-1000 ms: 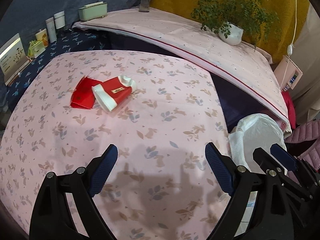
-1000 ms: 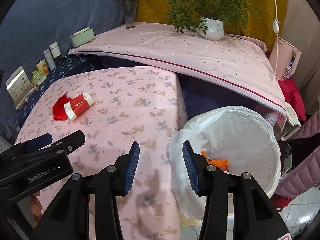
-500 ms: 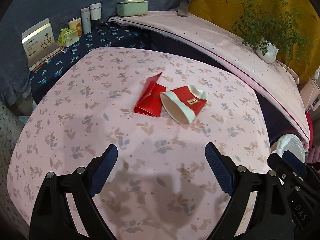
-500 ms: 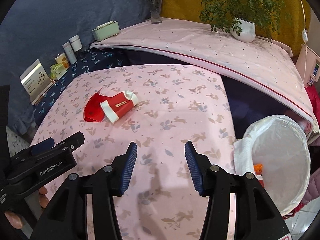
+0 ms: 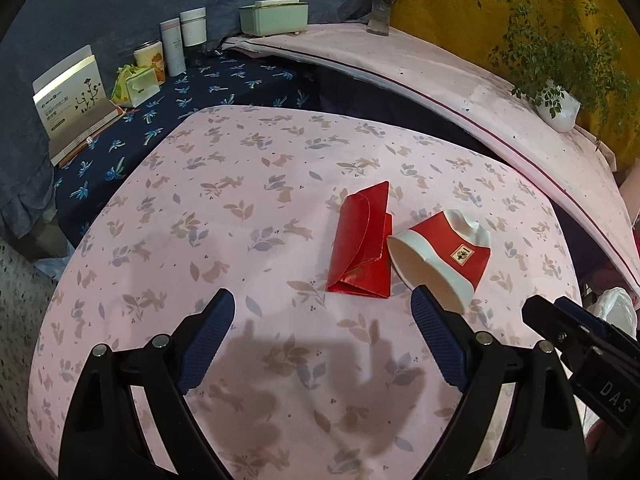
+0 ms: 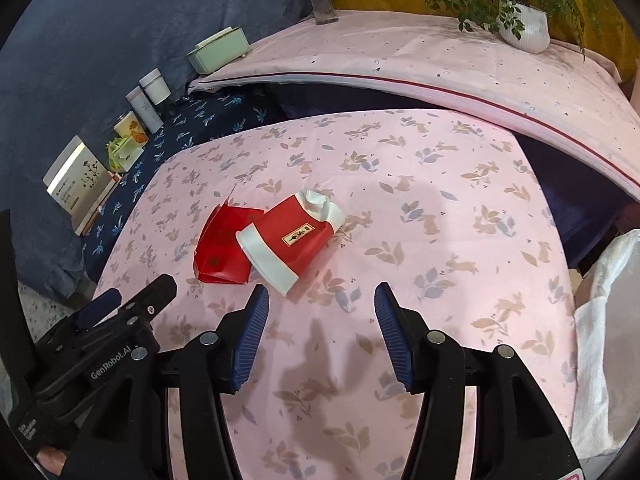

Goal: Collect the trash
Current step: 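Move both grippers back to the red envelope and remaining paper cup, then grasp the red envelope with the left gripper while the right gripper grasps the red-white cup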

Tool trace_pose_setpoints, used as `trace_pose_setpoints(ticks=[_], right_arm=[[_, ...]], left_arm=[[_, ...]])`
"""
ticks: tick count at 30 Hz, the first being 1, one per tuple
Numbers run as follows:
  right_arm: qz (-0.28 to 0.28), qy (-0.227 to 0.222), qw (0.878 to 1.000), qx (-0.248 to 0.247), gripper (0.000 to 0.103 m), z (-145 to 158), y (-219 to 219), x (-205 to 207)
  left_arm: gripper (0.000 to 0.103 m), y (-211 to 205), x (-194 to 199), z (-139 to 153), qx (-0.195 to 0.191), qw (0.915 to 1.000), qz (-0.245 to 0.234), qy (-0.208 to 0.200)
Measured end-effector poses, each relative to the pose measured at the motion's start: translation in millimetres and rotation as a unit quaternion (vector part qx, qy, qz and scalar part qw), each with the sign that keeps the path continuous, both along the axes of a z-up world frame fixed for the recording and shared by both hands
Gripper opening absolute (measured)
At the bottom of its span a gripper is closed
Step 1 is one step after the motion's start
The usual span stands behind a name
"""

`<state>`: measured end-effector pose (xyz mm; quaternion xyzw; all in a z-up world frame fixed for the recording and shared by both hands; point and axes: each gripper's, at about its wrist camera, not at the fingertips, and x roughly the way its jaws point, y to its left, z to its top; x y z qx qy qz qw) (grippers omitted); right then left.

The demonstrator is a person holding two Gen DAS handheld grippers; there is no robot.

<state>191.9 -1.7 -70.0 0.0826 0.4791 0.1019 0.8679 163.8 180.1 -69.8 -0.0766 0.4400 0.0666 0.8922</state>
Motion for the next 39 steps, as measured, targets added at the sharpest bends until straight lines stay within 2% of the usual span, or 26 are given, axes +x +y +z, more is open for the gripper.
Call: trace_pose_setpoints(ticks=[6,8,13,17,18,19,20,22,23,26,29,39], right_arm=[[-0.002,0.026,1.0,0.016,0.054,-23,13,33],[-0.002,0.036,0.999,0.019,0.054,-31,17,43],[-0.006,0.051,0.998,0.041,0.054,-48,20,59],[-0.005,0.055,0.997,0.058,0.054,-54,23,64],[-0.002,0.056,0.997,0.062,0.054,-54,23,65],[0.0,0.056,0.996,0.064,0.053,-55,24,65],[0.003,0.054,0.996,0.067,0.05,-55,26,65],[0.006,0.05,0.996,0.068,0.048,-54,28,63],[0.008,0.047,0.996,0.071,0.042,-53,29,62],[0.012,0.038,0.996,0.082,0.027,-46,27,58],[0.015,0.03,0.996,0.085,0.022,-38,27,52],[0.01,-0.026,0.997,0.07,0.018,11,5,2]], left_arm=[[0.082,3,29,-20,-0.003,0.9998,-0.016,0.011],[0.073,5,37,-27,-0.014,0.9995,-0.023,0.018],[0.059,12,49,-41,-0.039,0.9984,-0.026,0.032],[0.036,15,54,-49,-0.056,0.9969,-0.035,0.043],[0.033,15,55,-50,-0.058,0.9966,-0.036,0.046],[0.025,15,56,-52,-0.06,0.9964,-0.037,0.048],[0.02,15,56,-53,-0.062,0.9961,-0.039,0.05],[0.016,15,54,-53,-0.059,0.9964,-0.037,0.048],[0.013,15,53,-53,-0.055,0.9967,-0.036,0.047],[0.008,18,49,-49,-0.056,0.9969,-0.031,0.046],[0.004,19,43,-43,-0.06,0.9968,-0.03,0.044],[0.003,-2,7,-6,-0.06,0.9971,-0.043,0.017]])
